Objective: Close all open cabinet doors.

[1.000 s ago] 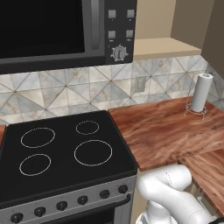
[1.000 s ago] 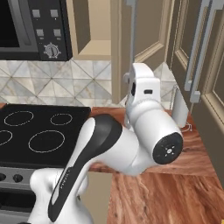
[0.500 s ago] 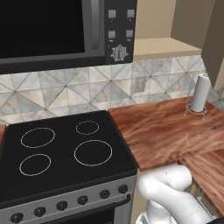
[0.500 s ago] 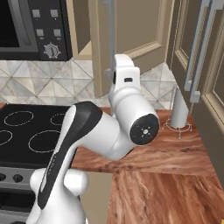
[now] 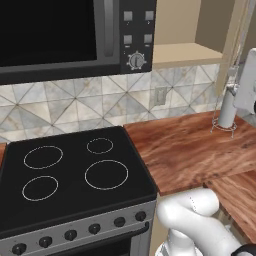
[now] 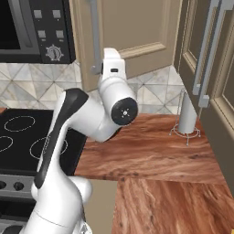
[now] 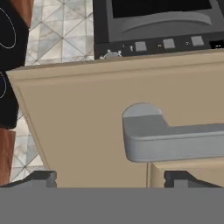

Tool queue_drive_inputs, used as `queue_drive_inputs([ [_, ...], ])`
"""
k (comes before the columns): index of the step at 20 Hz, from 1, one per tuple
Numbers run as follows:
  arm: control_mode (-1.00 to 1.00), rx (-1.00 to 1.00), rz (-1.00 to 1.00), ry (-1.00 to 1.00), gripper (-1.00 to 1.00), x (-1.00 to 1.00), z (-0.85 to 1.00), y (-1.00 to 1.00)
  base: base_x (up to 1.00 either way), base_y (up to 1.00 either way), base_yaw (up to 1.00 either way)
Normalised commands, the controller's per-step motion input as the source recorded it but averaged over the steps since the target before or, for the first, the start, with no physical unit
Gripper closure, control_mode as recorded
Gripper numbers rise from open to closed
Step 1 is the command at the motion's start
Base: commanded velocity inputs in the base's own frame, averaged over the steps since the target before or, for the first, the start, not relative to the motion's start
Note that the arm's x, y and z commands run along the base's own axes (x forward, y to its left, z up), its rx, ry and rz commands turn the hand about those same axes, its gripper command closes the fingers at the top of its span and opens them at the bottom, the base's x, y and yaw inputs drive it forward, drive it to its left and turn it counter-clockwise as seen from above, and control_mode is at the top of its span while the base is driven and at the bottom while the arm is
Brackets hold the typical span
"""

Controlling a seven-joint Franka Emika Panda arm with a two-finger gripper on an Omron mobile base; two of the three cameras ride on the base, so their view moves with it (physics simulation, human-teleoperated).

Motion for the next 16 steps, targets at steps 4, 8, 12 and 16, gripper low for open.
queue_drive_inputs([
  [4,-1.00,0.00,0.00,0.00,-1.00,0.76,0.00,0.42,0.00,0.00,0.00],
  [8,-1.00,0.00,0.00,0.00,-1.00,0.74,0.00,0.42,0.00,0.00,0.00],
  [12,-1.00,0.00,0.00,0.00,-1.00,0.74,0.00,0.40,0.00,0.00,0.00],
  [16,-1.00,0.00,0.00,0.00,-1.00,0.72,0.00,0.35,0.00,0.00,0.00],
])
